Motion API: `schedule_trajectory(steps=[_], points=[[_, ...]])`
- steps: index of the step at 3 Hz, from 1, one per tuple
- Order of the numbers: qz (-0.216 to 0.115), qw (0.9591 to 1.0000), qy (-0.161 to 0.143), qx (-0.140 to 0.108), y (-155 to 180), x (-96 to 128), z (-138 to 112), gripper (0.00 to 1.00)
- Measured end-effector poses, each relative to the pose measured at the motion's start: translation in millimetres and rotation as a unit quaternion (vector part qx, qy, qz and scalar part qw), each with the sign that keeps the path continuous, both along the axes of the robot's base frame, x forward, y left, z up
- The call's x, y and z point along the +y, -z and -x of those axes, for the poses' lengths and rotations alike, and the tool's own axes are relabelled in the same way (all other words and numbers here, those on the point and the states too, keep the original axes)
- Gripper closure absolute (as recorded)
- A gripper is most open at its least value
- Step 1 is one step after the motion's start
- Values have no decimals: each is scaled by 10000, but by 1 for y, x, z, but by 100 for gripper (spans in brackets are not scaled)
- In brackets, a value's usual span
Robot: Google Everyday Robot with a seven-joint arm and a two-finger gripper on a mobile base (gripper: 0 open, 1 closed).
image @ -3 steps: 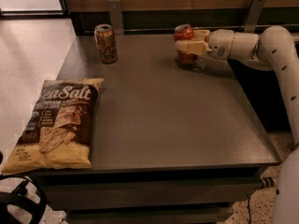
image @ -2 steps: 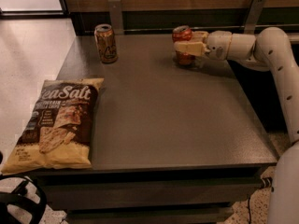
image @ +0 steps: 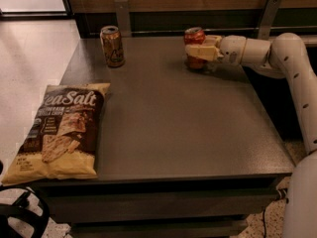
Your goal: Place coke can upright
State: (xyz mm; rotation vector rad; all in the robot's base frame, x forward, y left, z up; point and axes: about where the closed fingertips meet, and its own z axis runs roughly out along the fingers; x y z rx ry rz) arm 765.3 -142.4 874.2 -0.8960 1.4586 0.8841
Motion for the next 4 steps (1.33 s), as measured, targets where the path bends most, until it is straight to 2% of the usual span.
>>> schedule_trajectory(steps=[3,4], points=[[-4,10000,-31,5,-1,4,0,13],[-7,10000,-57,9,-1,8,-1,0]])
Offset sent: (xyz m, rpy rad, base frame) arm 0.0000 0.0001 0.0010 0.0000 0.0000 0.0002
